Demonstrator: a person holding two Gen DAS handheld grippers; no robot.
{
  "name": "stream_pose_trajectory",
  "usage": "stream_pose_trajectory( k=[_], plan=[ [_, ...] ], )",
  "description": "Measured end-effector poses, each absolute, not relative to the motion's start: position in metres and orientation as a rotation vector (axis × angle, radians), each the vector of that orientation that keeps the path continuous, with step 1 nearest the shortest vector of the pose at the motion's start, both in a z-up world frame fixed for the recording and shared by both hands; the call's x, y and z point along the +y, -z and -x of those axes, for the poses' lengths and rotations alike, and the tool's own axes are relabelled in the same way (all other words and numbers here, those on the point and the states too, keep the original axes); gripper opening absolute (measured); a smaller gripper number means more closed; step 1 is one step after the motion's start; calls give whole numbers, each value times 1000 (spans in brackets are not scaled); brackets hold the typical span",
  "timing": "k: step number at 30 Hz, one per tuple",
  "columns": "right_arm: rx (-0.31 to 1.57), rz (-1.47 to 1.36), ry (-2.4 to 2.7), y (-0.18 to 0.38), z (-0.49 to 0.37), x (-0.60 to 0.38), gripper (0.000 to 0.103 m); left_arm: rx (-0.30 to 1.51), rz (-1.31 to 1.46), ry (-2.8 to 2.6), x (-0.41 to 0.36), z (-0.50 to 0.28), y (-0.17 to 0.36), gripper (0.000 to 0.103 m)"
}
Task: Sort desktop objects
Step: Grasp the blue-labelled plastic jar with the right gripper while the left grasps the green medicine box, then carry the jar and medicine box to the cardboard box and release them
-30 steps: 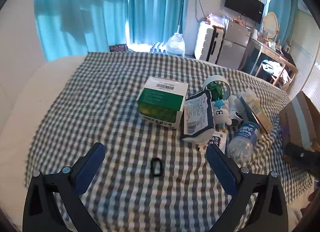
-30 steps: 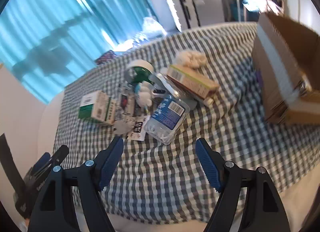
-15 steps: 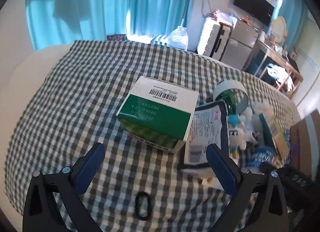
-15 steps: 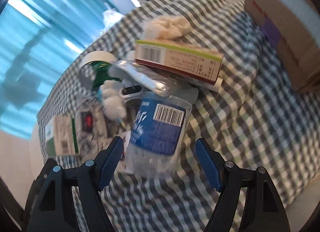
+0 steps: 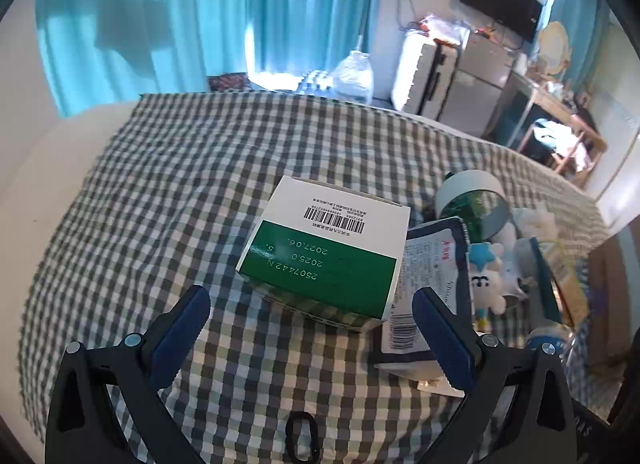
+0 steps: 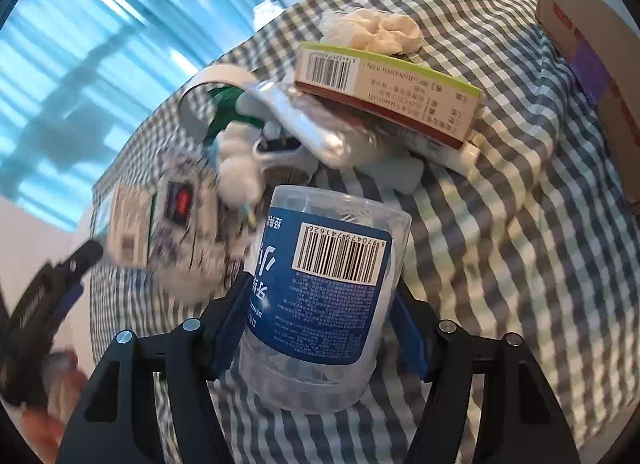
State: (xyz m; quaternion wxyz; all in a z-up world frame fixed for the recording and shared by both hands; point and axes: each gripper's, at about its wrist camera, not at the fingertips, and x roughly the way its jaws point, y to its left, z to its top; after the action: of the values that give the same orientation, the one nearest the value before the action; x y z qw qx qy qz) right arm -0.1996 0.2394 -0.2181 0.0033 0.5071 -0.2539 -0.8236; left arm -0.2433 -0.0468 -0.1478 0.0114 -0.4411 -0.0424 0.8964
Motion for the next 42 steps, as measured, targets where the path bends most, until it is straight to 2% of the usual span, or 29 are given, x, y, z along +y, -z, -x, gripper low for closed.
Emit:
stream_pose_trajectory(
  k=[5,16,22,25,28,31,42],
  plan=[
    [-720,-1583,2563,203,180,243,66,23,1315,-2731,-56,256,147,103],
    [-711,-1567,2597,196,179,241,66,160,1293,-2551,-35,289,163,103],
    [-618,-1561,2605,192,184,232,66,134,1381,-2518,-30,312,193,103],
    [-598,-1568,2605,192,183,231,66,163,1310,-2575,-24,305,193,93],
    [-583,-1563,2616,186,184,231,66,110,1247,-2633,-22,291,180,93],
    [-564,-1542,2635,175,180,232,66,134,1221,-2708,-17,272,154,93],
    [-546,-1322,2721,98,134,223,66,106,1183,-2825,10,161,47,93]
  ],
)
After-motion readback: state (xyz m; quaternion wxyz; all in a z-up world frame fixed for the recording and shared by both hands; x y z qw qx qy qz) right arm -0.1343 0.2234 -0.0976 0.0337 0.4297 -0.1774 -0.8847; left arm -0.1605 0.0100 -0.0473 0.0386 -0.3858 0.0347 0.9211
